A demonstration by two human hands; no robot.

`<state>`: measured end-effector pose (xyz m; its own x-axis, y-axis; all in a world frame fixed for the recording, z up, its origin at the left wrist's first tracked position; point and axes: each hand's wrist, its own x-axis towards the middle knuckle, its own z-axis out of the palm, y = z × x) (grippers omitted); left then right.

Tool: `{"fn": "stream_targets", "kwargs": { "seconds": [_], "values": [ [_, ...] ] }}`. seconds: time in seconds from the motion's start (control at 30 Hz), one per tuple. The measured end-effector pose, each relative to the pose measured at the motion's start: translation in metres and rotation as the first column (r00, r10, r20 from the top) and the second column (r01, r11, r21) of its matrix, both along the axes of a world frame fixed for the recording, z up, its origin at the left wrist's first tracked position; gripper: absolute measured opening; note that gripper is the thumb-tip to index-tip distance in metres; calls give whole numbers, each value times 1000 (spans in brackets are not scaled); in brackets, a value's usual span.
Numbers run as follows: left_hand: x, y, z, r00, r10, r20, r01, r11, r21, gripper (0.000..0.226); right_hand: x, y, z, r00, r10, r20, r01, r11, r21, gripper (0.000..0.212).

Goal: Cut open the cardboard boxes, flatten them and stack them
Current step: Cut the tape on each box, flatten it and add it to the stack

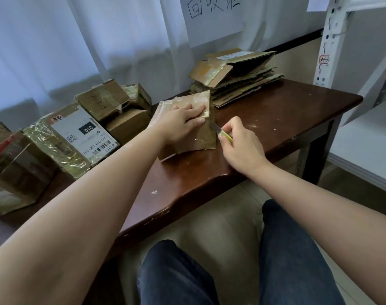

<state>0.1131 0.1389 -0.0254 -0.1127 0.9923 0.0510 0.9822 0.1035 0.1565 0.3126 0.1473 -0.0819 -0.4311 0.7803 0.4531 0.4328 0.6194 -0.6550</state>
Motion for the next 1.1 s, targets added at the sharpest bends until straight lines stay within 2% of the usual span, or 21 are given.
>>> {"fn": "stream_targets", "kwargs": {
  "seconds": [0.37,0.6,1.1],
  "values": [
    [-5,3,-3,1000,-2,-13,2,1000,16,50,-10,-4,-5,999,-41,25,41,999,13,11],
    [-3,1,-2,1000,2,-22,-2,1000,23,50,-16,-10,-12,996,-84,-12,84,996,36,11],
    [3,-4,2,1000,16,18,-16,1000,6,50,-16,-11,-10,995,-93,-21,94,995,33,10]
  ]
}}
